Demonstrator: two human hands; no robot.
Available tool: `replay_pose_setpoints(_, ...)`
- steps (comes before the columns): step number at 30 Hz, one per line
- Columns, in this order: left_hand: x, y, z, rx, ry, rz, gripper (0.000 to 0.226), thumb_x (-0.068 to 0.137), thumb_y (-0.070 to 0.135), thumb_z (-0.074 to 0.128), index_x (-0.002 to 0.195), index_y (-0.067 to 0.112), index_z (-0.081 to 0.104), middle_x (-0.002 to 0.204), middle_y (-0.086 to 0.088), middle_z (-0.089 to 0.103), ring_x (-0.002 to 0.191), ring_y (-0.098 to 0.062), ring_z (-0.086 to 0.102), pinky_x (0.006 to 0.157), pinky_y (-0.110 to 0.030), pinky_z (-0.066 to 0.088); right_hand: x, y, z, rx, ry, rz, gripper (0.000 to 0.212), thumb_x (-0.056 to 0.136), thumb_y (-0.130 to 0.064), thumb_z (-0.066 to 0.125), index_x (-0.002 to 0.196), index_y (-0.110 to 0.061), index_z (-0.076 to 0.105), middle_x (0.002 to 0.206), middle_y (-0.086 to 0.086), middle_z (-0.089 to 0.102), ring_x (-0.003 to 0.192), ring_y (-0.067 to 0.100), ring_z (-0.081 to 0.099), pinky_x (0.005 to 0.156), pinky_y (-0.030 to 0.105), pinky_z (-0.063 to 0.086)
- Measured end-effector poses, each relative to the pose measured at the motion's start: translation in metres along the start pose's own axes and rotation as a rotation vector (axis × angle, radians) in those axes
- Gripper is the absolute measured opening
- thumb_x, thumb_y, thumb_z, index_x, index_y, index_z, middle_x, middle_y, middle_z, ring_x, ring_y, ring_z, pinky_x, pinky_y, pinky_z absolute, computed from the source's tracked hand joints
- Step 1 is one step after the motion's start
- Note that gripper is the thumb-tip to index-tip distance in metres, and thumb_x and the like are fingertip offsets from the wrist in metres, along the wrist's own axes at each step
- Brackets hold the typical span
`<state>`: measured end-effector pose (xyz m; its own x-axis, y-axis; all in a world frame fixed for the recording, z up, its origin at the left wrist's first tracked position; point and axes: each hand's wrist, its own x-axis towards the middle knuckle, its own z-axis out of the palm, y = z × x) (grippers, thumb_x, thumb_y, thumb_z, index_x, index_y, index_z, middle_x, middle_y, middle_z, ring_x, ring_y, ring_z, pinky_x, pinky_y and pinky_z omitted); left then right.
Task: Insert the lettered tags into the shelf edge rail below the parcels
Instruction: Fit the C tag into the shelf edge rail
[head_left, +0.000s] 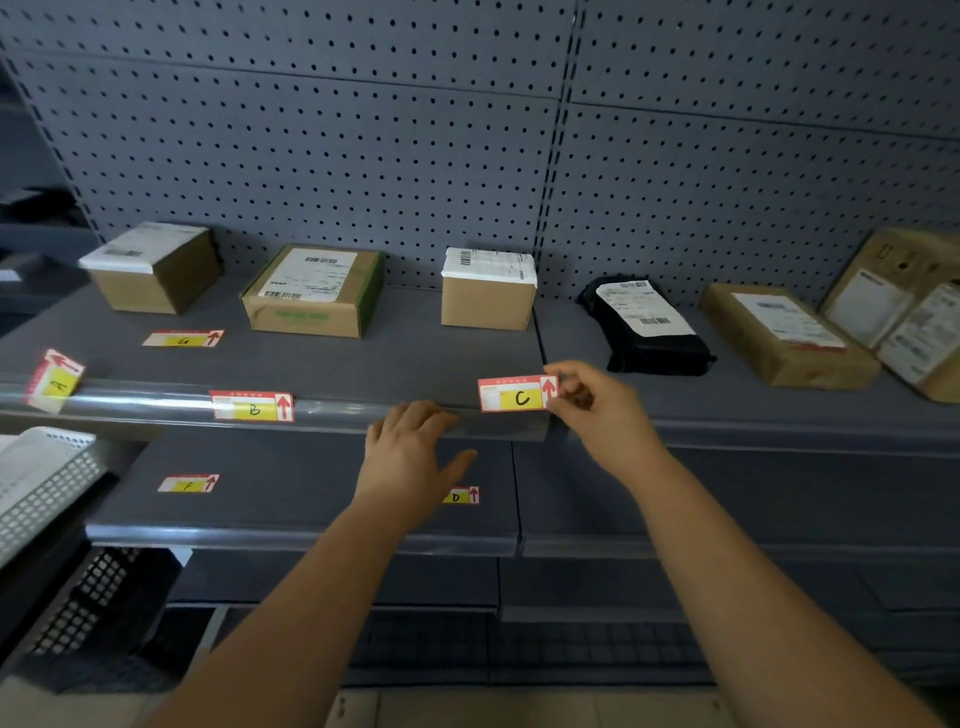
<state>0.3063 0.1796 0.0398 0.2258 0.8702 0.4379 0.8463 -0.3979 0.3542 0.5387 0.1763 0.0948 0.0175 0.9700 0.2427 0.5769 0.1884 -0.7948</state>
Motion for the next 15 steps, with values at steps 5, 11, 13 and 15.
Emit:
replay_pose_setpoints(5,0.005,0.001,0.009,0.032,0.007,-0.034,0.049,0.082,0.056,0.058,0.121,0.026,0.058,0.122,0.004,0.05,0.117,-0.02,0.041,0.1,-0.041,0.029,0.002,0.001,0.0,0.006,0.009,-0.019,0.034,0.088,-0.009,0.067,0.112,-0.033,0.064,0.086,-0.009,0.06,0.083,0.008,0.059,0.079,0.023,0.048)
replay_pose_setpoints(11,0.007,0.004,0.014,0.02,0.048,-0.063,0.048,0.079,0.057,0.06,0.116,0.026,0.059,0.118,0.005,0.051,0.116,-0.02,0.042,0.1,-0.043,0.03,0.0,-0.001,-0.005,-0.014,-0.006,-0.013,0.033,0.089,-0.01,0.066,0.116,-0.029,0.064,0.089,-0.009,0.062,0.085,0.008,0.06,0.081,0.024,0.05)
replay_pose_setpoints(13,0.007,0.006,0.015,0.022,0.055,-0.072,0.048,0.079,0.058,0.059,0.116,0.027,0.059,0.117,0.006,0.051,0.116,-0.019,0.041,0.1,-0.043,0.029,-0.001,-0.001,-0.005,-0.012,-0.003,-0.022,0.033,0.089,-0.009,0.066,0.115,-0.028,0.064,0.087,-0.008,0.061,0.083,0.006,0.058,0.079,0.023,0.05)
replay_pose_setpoints(15,0.006,0.007,0.015,0.026,0.054,-0.076,0.049,0.079,0.059,0.058,0.117,0.028,0.058,0.118,0.007,0.05,0.116,-0.018,0.04,0.101,-0.043,0.028,-0.001,-0.002,-0.006,-0.006,-0.005,-0.02,0.033,0.089,-0.008,0.066,0.115,-0.028,0.064,0.086,-0.009,0.06,0.081,0.005,0.057,0.078,0.022,0.049)
